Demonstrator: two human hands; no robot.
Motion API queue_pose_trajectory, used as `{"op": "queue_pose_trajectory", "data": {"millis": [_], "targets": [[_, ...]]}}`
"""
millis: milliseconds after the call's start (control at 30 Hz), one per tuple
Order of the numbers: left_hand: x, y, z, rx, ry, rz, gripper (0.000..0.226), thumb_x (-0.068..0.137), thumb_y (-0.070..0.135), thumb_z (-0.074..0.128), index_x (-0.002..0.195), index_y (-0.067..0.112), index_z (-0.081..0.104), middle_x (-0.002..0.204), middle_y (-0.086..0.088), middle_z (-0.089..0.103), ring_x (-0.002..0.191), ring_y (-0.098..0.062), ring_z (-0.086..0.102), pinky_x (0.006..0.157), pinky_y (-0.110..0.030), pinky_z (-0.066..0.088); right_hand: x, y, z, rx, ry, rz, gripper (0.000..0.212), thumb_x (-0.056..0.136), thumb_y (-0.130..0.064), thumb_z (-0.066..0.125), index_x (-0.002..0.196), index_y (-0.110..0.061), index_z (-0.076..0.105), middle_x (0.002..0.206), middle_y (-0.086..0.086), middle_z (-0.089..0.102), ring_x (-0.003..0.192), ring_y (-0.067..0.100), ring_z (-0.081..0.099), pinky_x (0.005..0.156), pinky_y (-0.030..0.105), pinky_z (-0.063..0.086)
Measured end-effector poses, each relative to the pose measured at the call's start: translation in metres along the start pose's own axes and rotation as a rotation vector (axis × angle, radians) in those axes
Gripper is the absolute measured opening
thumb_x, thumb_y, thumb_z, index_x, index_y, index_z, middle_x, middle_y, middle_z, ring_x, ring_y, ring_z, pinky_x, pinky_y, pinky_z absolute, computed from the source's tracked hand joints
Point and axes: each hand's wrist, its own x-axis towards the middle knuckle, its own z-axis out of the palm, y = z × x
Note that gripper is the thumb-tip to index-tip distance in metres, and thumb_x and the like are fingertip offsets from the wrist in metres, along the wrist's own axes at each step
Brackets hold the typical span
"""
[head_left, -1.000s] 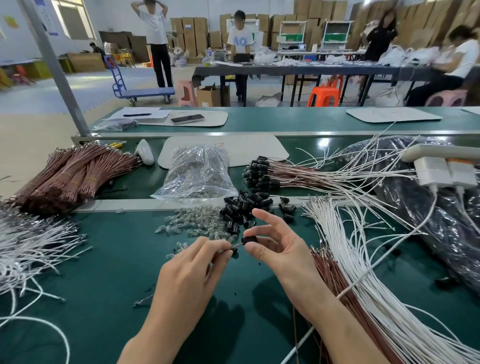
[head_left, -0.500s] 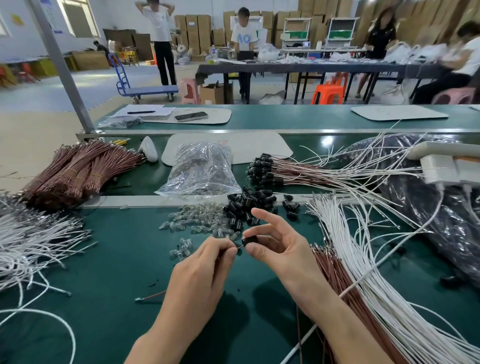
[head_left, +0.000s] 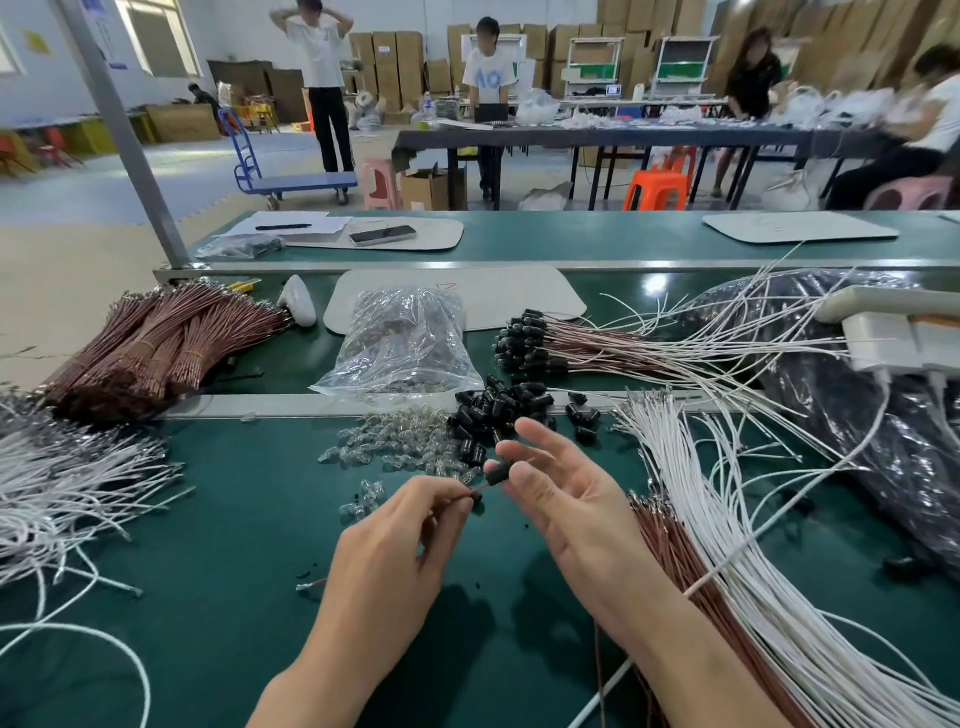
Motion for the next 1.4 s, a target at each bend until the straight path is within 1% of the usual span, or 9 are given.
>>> {"op": "queue_pose_trajectory", "data": {"millis": [100, 233, 367, 500, 667, 900, 1067, 1200, 1400], "targets": [[0.001, 0.002, -0.001, -0.023, 0.028, -0.009, 0.001, 0.097, 0.04, 0.06, 0.098, 0.039, 0.06, 0.085, 0.03, 0.058, 0.069, 0.003, 0.056, 0.061, -0.008, 0.04, 0.001, 0.003, 0.002, 0.091, -0.002, 0.044, 0.026, 0.075, -0.021, 0.077, 0.1, -0.018, 0.081, 0.107, 0.009, 0.076, 0.105, 0.018, 0.071, 0.087, 0.02, 0.055], [-0.002, 0.003, 0.003, -0.049, 0.019, -0.012, 0.007, 0.095, 0.034, 0.063, 0.099, 0.039, 0.06, 0.083, 0.029, 0.057, 0.065, 0.003, 0.054, 0.058, -0.007, 0.037, -0.001, 0.008, 0.005, 0.026, -0.057, 0.103, 0.029, 0.073, -0.028, 0.081, 0.099, -0.015, 0.081, 0.102, 0.009, 0.076, 0.095, 0.016, 0.071, 0.083, 0.02, 0.056], [-0.001, 0.002, 0.003, -0.027, -0.015, -0.061, 0.028, 0.091, 0.053, 0.055, 0.117, 0.045, 0.052, 0.092, 0.026, 0.058, 0.072, 0.0, 0.057, 0.064, -0.009, 0.042, -0.001, 0.007, 0.001, -0.085, -0.04, 0.094, 0.037, 0.072, -0.037, 0.087, 0.104, -0.02, 0.08, 0.087, 0.0, 0.074, 0.081, 0.01, 0.067, 0.077, 0.021, 0.055], [-0.001, 0.007, 0.003, 0.026, -0.027, 0.002, 0.027, 0.093, 0.059, 0.056, 0.115, 0.044, 0.055, 0.088, 0.02, 0.059, 0.071, -0.002, 0.058, 0.064, -0.019, 0.047, -0.002, 0.007, 0.001, -0.169, -0.034, 0.084, 0.028, 0.074, -0.031, 0.082, 0.101, -0.024, 0.08, 0.091, -0.001, 0.077, 0.086, 0.01, 0.072, 0.075, 0.021, 0.056], [0.002, 0.009, 0.0, 0.098, 0.031, 0.036, 0.02, 0.096, 0.042, 0.061, 0.109, 0.028, 0.066, 0.084, 0.016, 0.062, 0.064, -0.004, 0.056, 0.058, -0.026, 0.049, -0.002, 0.004, 0.002, -0.169, 0.026, 0.059, 0.027, 0.072, -0.039, 0.081, 0.095, -0.024, 0.081, 0.096, 0.007, 0.079, 0.089, 0.018, 0.075, 0.07, 0.022, 0.057], [0.004, 0.003, -0.003, 0.208, 0.057, 0.053, 0.023, 0.101, 0.039, 0.058, 0.11, 0.021, 0.071, 0.071, 0.016, 0.066, 0.059, -0.008, 0.055, 0.06, -0.023, 0.044, 0.003, -0.017, -0.014, 0.029, 0.237, -0.029, 0.023, 0.07, -0.036, 0.078, 0.086, -0.02, 0.082, 0.096, 0.008, 0.078, 0.077, 0.014, 0.072, 0.062, 0.022, 0.058], [0.005, 0.002, -0.001, 0.214, 0.039, 0.082, 0.031, 0.099, 0.039, 0.045, 0.109, 0.023, 0.07, 0.064, 0.018, 0.062, 0.074, -0.012, 0.05, 0.066, -0.021, 0.039, 0.005, -0.024, -0.026, 0.148, 0.321, -0.075, 0.012, 0.08, -0.025, 0.071, 0.08, -0.019, 0.081, 0.088, 0.003, 0.077, 0.07, 0.011, 0.071, 0.06, 0.021, 0.058], [0.004, -0.001, -0.001, 0.204, 0.028, 0.056, 0.032, 0.1, 0.041, 0.045, 0.112, 0.025, 0.069, 0.065, 0.018, 0.061, 0.059, -0.01, 0.05, 0.066, -0.024, 0.042, 0.007, -0.027, -0.031, 0.237, 0.348, -0.102, 0.013, 0.08, -0.025, 0.069, 0.078, -0.019, 0.08, 0.086, 0.0, 0.076, 0.071, 0.01, 0.072, 0.06, 0.021, 0.059], [0.004, 0.001, -0.004, 0.118, 0.041, -0.006, 0.029, 0.101, 0.042, 0.045, 0.119, 0.029, 0.064, 0.073, 0.019, 0.063, 0.062, -0.006, 0.056, 0.061, -0.028, 0.05, 0.004, -0.028, -0.033, 0.281, 0.085, -0.041, 0.032, 0.087, -0.034, 0.065, 0.108, -0.013, 0.077, 0.114, 0.008, 0.074, 0.097, 0.018, 0.073, 0.078, 0.026, 0.06]]}}
